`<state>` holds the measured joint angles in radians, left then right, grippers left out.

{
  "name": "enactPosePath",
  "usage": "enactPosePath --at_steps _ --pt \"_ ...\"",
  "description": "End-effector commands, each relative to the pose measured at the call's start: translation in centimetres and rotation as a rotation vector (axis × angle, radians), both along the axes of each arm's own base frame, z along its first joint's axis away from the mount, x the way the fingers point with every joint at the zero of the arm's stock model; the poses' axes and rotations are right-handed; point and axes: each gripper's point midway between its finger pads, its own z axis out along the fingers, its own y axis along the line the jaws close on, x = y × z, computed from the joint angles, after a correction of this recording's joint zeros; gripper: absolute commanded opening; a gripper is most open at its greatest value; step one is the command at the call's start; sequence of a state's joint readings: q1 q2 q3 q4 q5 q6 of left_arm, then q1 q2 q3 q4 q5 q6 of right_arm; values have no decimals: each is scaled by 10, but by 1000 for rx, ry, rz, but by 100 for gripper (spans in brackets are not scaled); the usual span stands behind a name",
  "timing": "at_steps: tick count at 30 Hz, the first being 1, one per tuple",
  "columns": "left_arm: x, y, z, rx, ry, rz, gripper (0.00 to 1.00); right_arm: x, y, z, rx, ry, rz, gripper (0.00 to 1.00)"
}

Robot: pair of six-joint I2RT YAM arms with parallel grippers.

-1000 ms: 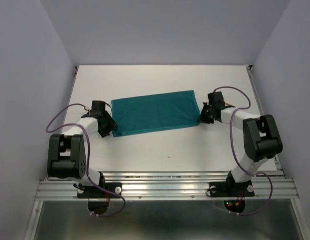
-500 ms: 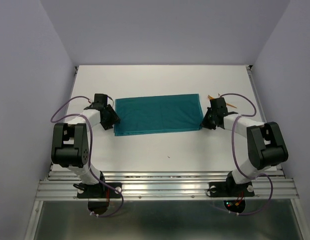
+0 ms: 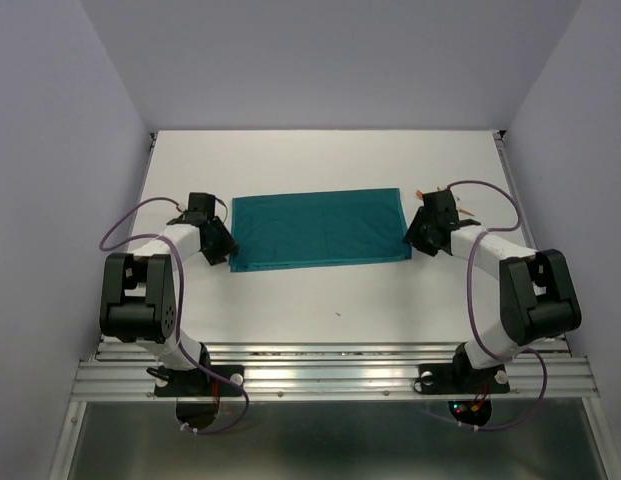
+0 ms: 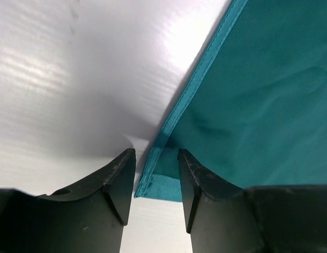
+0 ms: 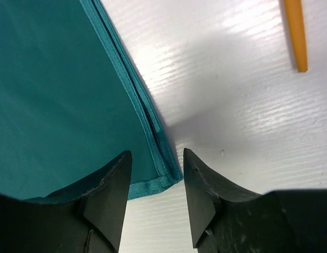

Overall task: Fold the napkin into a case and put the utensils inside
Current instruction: Smooth out the rectangle-folded napkin at the center of the board.

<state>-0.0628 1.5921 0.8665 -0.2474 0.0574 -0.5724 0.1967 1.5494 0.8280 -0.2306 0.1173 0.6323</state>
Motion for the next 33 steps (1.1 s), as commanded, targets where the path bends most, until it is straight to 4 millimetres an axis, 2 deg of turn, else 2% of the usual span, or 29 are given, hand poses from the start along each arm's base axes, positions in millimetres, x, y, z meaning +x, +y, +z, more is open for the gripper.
enactPosePath --at_steps 1,9,14,18,23,28,33 --pt "-19 -1 6 3 9 4 47 22 -10 37 -66 -99 -12 50" --pt "-26 -2 -2 9 33 12 42 25 -10 48 -66 -123 -1 50" --pt "-22 -1 -2 19 23 23 33 22 -9 46 -59 -119 1 50" --pt "-17 -1 2 24 10 20 14 19 -6 44 -51 -111 17 49" --pt "-13 -2 8 30 -6 12 0 18 0 39 -34 -92 64 50" --pt "-12 -2 18 28 -26 11 0 14 3 28 -27 -53 83 51" --pt "-7 5 30 69 -60 25 0 9 6 18 -15 -22 100 54"
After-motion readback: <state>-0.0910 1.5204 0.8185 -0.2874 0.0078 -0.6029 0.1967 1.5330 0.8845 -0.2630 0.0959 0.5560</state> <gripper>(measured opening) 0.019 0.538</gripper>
